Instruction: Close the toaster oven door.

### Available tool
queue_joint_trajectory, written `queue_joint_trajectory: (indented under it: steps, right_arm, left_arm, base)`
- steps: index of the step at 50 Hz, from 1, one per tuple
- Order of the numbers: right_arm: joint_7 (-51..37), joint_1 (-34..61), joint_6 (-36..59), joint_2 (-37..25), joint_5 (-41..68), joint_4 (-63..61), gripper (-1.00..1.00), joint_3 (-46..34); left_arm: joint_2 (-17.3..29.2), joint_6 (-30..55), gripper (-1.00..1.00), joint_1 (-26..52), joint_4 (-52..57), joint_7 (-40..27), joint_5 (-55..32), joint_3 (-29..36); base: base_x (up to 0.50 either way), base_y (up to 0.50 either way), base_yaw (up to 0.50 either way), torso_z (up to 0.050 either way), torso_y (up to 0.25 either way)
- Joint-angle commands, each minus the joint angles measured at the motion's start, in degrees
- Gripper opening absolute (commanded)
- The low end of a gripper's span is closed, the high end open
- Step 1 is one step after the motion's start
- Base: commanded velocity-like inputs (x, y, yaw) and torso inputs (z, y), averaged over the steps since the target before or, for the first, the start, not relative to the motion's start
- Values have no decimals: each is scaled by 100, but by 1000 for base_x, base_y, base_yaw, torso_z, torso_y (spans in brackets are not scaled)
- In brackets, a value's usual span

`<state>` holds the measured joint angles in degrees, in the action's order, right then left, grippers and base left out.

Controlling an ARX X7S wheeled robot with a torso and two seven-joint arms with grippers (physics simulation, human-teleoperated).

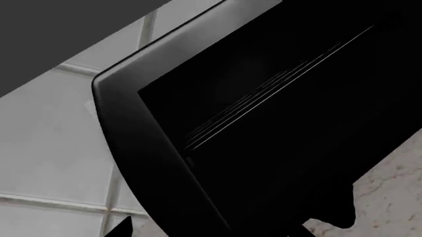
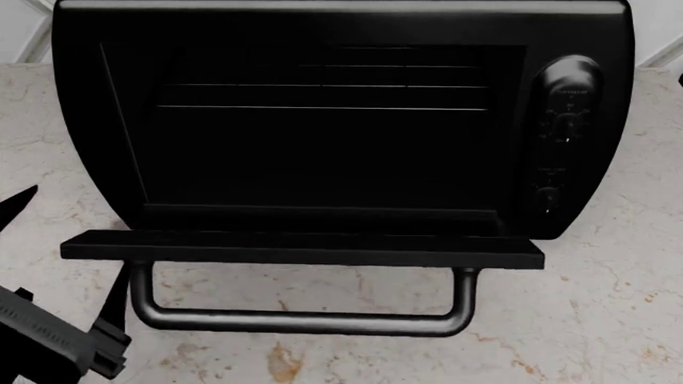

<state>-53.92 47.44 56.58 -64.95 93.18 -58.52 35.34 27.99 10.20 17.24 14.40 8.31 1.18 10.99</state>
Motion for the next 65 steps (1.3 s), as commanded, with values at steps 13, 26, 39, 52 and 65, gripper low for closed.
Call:
queue_joint_trajectory:
  steps: [13,26,39,52,65]
  right_arm:
    - [-143,71,-53,-229,379,52,100,232]
    - [-187,42,4,-250,560,49,100,469]
    - [-203,27,51,-304,671,71,100,598]
    - [-254,25,92,-345,764,75,100,664]
    - [-178,-61,291,-263,812,93,100,958]
  left_arm:
    - [-985,1355,100,819,376,-745,-315,-308]
    - [-1159,1914,100,1226,221,-1029,-97,-148]
    - [-1308,1588,100,1801,-759,-1308,223,138]
    - [-1349,1289,100,2436,-1828,-1487,545,426]
    - [-1553,785,100,2911,-2844,-2022,1029,798]
  base:
    - [14,-5,-11,0,0]
    - [3,-5,-6,1,0]
    - [0,0,0,0,0]
    - [1,0,0,0,0]
    - [0,0,0,0,0]
